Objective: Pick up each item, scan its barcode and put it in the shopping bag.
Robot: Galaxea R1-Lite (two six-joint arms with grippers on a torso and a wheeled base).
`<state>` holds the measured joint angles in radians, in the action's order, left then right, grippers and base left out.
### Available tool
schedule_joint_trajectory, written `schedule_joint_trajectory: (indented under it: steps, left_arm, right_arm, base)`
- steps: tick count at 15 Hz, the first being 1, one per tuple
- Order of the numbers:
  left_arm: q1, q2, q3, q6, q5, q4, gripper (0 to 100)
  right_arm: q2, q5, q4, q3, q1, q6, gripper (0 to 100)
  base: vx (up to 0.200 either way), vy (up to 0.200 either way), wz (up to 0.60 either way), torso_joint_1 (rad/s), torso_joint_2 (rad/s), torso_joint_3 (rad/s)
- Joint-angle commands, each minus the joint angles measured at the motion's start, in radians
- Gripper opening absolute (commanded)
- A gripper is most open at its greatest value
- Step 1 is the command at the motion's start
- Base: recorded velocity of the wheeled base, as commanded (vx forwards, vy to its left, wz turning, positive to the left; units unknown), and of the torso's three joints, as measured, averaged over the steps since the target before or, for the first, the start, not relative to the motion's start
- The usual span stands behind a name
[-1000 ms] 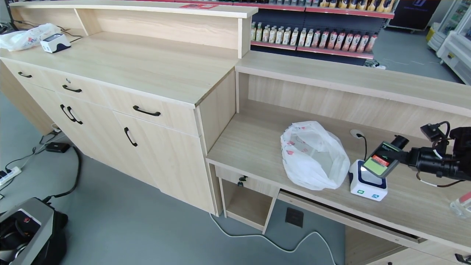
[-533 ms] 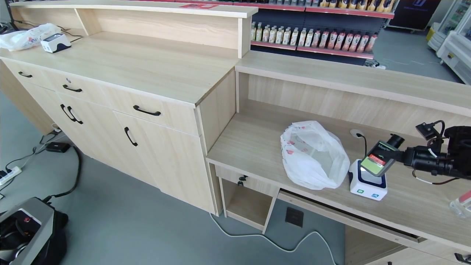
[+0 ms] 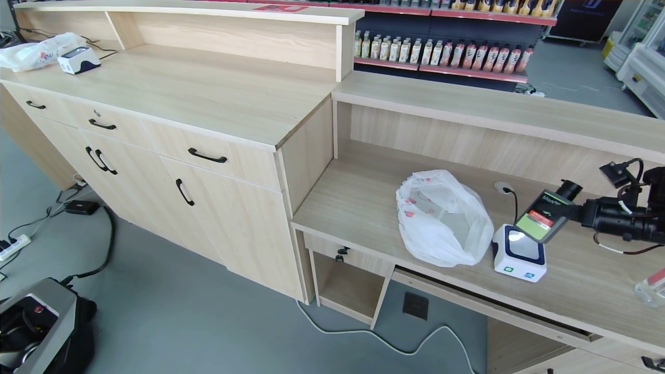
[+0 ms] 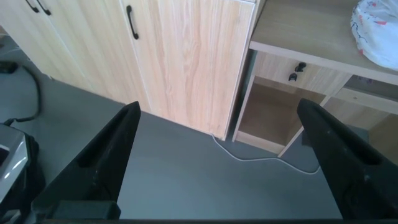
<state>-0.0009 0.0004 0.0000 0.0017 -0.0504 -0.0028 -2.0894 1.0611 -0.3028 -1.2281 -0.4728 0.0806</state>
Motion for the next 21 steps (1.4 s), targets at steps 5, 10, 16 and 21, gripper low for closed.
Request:
schedule_joint_trajectory:
  steps: [5,10,16,21]
  left_arm:
    - [0.001,0.0,0.0,0.0,0.0,0.0,100]
    - [0.001,0.0,0.0,0.0,0.0,0.0,100]
    - [0.001,0.0,-0.002,0.0,0.0,0.0,100]
    - [-0.001,0.0,0.0,0.0,0.0,0.0,100]
  right_arm:
    - [0.635,-0.3,-0.297,0.572,0.056,0.191,0]
    - [0.709,-0.411,-0.378,0.697,0.059,0.349,0]
    - [0.612,-0.59,-0.395,0.605,0.095,0.327,0]
    - [0.256,-0.596,-0.621,0.415,0.155,0.205,0]
  base:
    - [0.0,0.0,0.0,0.0,0.0,0.0]
    - [0.0,0.0,0.0,0.0,0.0,0.0]
    - [0.0,0.0,0.5,-0.001,0.0,0.004]
    - [0.0,0.0,0.12,0.001,0.0,0.0]
